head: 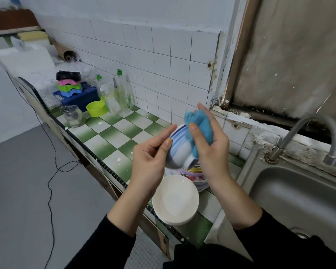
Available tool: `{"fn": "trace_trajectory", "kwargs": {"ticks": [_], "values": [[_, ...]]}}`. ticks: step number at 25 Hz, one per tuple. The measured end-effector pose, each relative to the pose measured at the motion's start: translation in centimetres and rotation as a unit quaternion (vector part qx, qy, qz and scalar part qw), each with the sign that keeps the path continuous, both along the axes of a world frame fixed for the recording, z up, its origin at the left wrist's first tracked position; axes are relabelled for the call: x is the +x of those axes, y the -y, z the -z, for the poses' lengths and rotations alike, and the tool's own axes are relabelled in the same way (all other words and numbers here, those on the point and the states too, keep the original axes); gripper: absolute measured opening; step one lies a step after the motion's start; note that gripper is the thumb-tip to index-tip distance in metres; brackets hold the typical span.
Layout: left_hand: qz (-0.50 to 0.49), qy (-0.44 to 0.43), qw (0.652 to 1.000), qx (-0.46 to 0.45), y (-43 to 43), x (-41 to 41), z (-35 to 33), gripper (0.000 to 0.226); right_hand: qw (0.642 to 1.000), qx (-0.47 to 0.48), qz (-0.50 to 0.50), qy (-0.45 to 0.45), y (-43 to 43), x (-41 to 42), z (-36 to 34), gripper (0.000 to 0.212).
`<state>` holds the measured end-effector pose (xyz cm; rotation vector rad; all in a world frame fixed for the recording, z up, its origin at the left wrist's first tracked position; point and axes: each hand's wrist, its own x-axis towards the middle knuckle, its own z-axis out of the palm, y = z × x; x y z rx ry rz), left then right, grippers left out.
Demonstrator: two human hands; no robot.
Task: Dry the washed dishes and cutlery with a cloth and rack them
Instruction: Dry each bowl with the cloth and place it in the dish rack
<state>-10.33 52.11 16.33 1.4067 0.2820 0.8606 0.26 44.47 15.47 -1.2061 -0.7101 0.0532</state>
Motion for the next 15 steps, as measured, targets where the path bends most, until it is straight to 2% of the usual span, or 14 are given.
{"fn": "trace_trajectory", "kwargs": {"ticks": [2,3,4,7,8,9,11,12,13,15], "values": [[0.007,-0.004,1.000,-0.009,0.2,0.2,-0.2,0.037,0.973,-0.051,0.082,0.212,0.2,-1.2,0.9,0.042],[0.006,-0.005,1.000,-0.025,0.1,0.2,-0.2,0.036,0.953,-0.047,0.103,0.281,0.4,-1.4,1.9,0.042],[0.006,-0.003,0.999,-0.046,-0.2,0.1,-0.2,0.032,0.953,-0.029,0.109,0.282,0.5,-1.6,2.8,0.042],[-0.005,0.011,0.995,-0.104,-0.3,0.1,-0.2,0.024,0.991,0.046,0.093,0.079,0.7,-1.6,4.0,0.037],[-0.017,0.014,0.993,-0.117,0.0,0.2,-0.2,0.025,0.990,0.044,0.113,0.074,0.6,-1.7,4.0,0.035],[-0.031,0.019,0.990,-0.134,0.3,0.5,-0.3,0.026,0.983,0.029,0.143,0.113,0.7,-1.9,4.1,0.034],[-0.049,0.042,0.981,-0.181,0.7,0.9,-0.6,0.026,0.952,-0.006,0.182,0.246,0.8,-2.2,4.7,0.035],[-0.050,0.054,0.977,-0.201,0.7,1.0,-0.7,0.026,0.940,-0.013,0.185,0.285,0.9,-2.2,5.0,0.035],[-0.047,0.062,0.974,-0.213,0.7,1.0,-0.9,0.026,0.940,-0.015,0.182,0.287,1.0,-2.1,5.1,0.035],[-0.043,0.064,0.972,-0.223,0.6,0.9,-1.0,0.026,0.963,-0.007,0.164,0.216,0.9,-2.0,5.0,0.034]]}}
